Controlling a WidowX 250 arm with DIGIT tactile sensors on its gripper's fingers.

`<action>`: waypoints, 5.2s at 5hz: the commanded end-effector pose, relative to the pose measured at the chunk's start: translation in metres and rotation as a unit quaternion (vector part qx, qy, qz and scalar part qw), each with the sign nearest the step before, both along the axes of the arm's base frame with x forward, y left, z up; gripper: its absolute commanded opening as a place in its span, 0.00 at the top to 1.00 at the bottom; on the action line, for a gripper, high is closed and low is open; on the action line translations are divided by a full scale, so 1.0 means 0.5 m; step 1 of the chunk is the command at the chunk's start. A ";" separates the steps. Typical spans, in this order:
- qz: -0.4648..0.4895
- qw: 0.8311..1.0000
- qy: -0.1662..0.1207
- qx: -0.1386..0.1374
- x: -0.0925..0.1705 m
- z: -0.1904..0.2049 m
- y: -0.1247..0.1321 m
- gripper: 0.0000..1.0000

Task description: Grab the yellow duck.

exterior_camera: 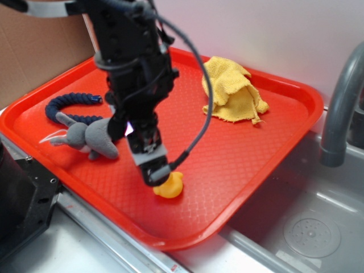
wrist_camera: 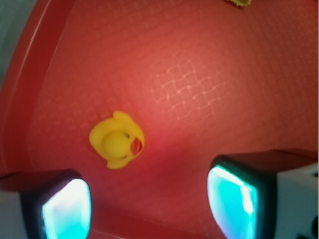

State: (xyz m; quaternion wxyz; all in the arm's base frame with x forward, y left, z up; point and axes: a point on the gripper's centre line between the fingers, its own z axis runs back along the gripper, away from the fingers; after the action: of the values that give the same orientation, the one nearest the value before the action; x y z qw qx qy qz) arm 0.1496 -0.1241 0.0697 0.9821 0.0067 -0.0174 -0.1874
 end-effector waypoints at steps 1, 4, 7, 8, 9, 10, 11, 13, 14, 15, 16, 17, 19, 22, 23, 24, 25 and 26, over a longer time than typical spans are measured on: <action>-0.074 0.997 -0.011 -0.025 0.024 -0.062 -0.060 0.00; -0.086 0.996 0.006 -0.012 0.032 -0.100 -0.080 1.00; -0.028 0.997 -0.065 -0.028 0.023 0.033 -0.039 0.00; -0.009 0.998 -0.048 -0.036 0.000 0.023 -0.036 0.00; -0.008 0.999 -0.019 -0.042 -0.025 -0.010 -0.042 0.00; -0.013 0.999 -0.006 -0.035 -0.043 -0.036 -0.042 0.00; -0.007 1.000 0.003 -0.029 -0.067 -0.049 -0.037 0.00; -0.018 0.999 0.036 -0.022 -0.057 -0.111 -0.033 0.00; -0.017 0.999 0.039 -0.023 -0.020 -0.122 -0.015 0.00; -0.010 0.999 0.036 -0.016 -0.010 -0.122 -0.010 0.63; -0.006 0.999 0.042 -0.009 -0.012 -0.120 -0.012 1.00; -0.007 0.999 0.038 -0.007 -0.012 -0.107 -0.013 1.00; 0.123 0.992 -0.001 -0.004 0.059 0.068 0.098 1.00; 0.238 0.971 -0.014 0.013 0.125 0.120 0.333 1.00; 0.233 0.972 -0.034 0.013 0.141 0.144 0.334 1.00; 0.216 0.976 -0.039 -0.002 0.155 0.173 0.299 1.00; 0.225 0.974 -0.041 -0.013 0.150 0.187 0.293 1.00; 0.229 0.971 -0.057 -0.046 0.151 0.218 0.284 1.00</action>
State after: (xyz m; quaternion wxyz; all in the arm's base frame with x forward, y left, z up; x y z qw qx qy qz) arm 0.2253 0.0267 0.1622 0.9974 -0.0248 -0.0461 0.0495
